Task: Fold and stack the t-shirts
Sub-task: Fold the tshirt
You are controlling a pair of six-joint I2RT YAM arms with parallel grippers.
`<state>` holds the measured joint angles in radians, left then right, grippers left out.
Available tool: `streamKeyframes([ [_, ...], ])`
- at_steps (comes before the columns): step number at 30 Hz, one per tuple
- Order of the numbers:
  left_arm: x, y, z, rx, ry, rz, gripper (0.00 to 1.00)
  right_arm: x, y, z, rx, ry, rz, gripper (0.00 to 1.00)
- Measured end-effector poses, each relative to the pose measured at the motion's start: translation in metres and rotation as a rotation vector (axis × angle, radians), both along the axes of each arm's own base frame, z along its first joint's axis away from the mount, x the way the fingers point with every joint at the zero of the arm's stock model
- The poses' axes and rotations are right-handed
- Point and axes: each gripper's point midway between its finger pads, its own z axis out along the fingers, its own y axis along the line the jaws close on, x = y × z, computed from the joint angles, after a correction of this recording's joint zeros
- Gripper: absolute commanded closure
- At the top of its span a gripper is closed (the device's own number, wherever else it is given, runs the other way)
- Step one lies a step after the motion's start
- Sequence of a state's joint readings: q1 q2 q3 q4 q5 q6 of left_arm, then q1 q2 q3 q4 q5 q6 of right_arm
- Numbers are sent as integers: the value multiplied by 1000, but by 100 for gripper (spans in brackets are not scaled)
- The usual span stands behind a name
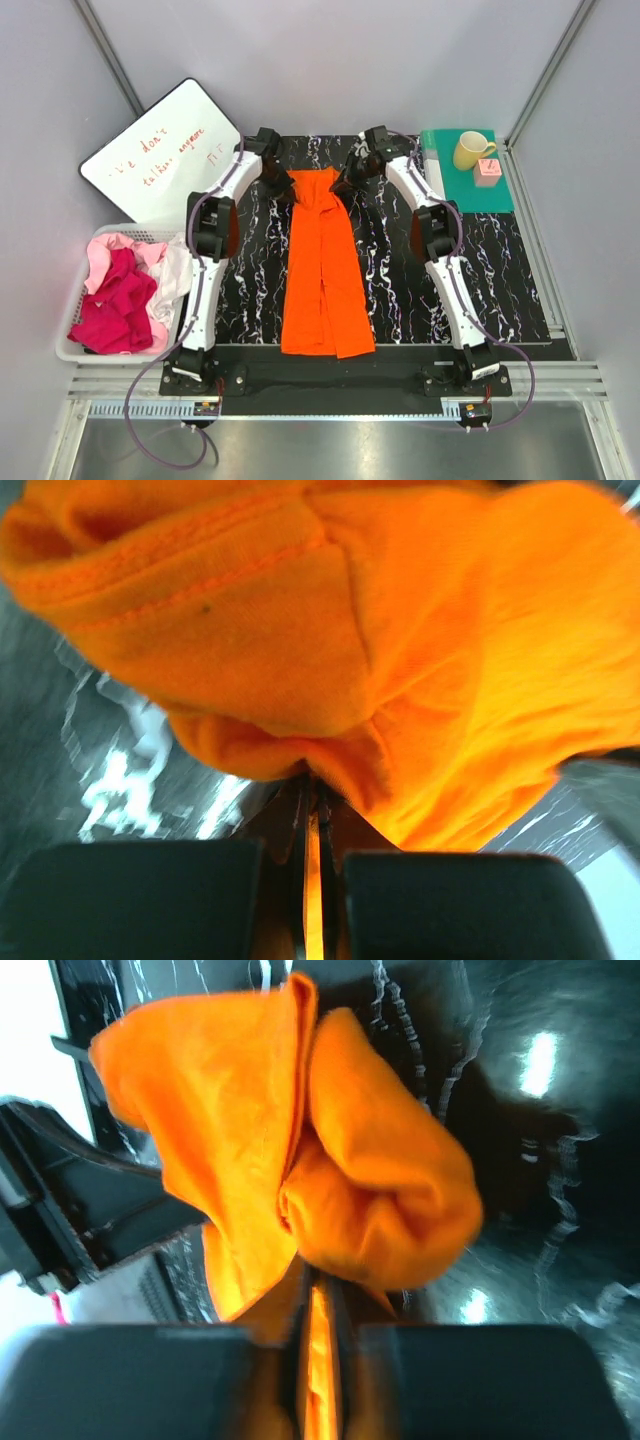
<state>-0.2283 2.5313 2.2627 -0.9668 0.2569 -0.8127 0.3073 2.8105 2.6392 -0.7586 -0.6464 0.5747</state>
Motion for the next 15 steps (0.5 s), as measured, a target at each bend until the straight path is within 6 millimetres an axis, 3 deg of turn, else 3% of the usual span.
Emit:
streamKeyframes([
  [6,22,-4,0,-4,-52,-13,100,-4,12,-9,10,26,-7,100],
  [15,30,-1,0,-37,-69,-29,92,-2,-1,-17,-39,31,-59,100],
])
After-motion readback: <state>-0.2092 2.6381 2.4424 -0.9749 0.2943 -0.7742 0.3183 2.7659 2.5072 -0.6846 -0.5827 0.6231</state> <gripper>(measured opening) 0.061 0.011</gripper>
